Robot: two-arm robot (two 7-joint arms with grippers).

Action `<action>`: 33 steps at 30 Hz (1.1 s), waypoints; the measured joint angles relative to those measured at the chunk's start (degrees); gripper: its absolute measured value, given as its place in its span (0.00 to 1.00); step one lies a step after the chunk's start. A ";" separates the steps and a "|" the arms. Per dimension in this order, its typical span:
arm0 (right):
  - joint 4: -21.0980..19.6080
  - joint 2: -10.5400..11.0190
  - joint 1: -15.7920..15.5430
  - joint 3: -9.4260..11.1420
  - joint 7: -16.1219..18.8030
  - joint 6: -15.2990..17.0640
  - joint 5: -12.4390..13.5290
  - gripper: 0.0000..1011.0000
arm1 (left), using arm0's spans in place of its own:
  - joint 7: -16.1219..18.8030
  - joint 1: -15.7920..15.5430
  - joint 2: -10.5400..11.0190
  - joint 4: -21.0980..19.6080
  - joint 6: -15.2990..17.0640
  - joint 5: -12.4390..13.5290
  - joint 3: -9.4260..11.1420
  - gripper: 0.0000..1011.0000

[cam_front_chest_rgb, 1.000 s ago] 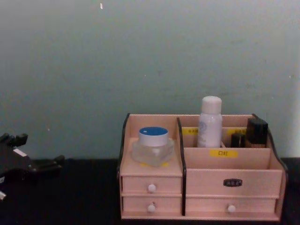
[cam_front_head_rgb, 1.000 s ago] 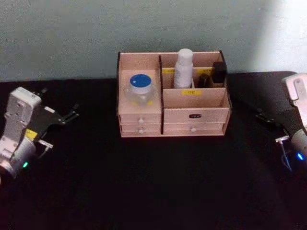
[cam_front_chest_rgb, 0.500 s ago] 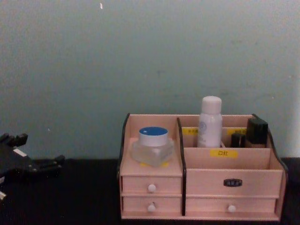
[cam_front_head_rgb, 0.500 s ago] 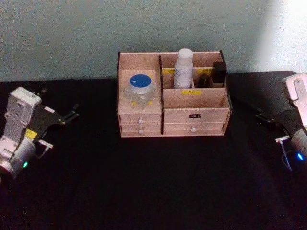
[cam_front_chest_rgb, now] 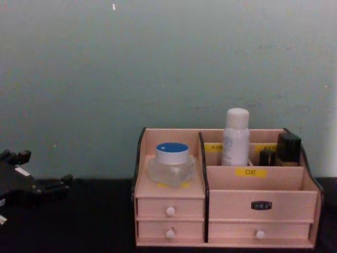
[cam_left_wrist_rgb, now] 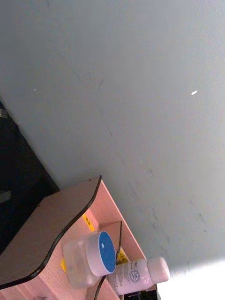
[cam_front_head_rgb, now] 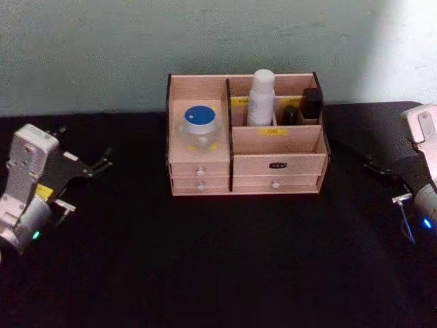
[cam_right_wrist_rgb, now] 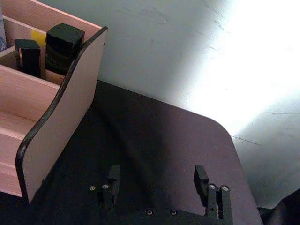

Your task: Pick up the facial cleanser and watermelon frost from the table and place them into the tiered storage box.

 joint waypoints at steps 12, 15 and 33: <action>0.01 0.00 0.00 0.00 0.00 0.00 0.00 0.99 | 0.00 0.00 0.00 0.00 0.00 0.00 0.00 0.99; 0.00 0.00 0.00 0.00 0.00 0.00 0.00 0.99 | 0.00 0.00 0.00 0.00 0.00 0.00 0.00 0.99; 0.00 0.00 0.00 0.00 0.00 0.00 0.00 0.99 | 0.00 0.00 0.00 0.00 0.00 0.00 0.00 0.99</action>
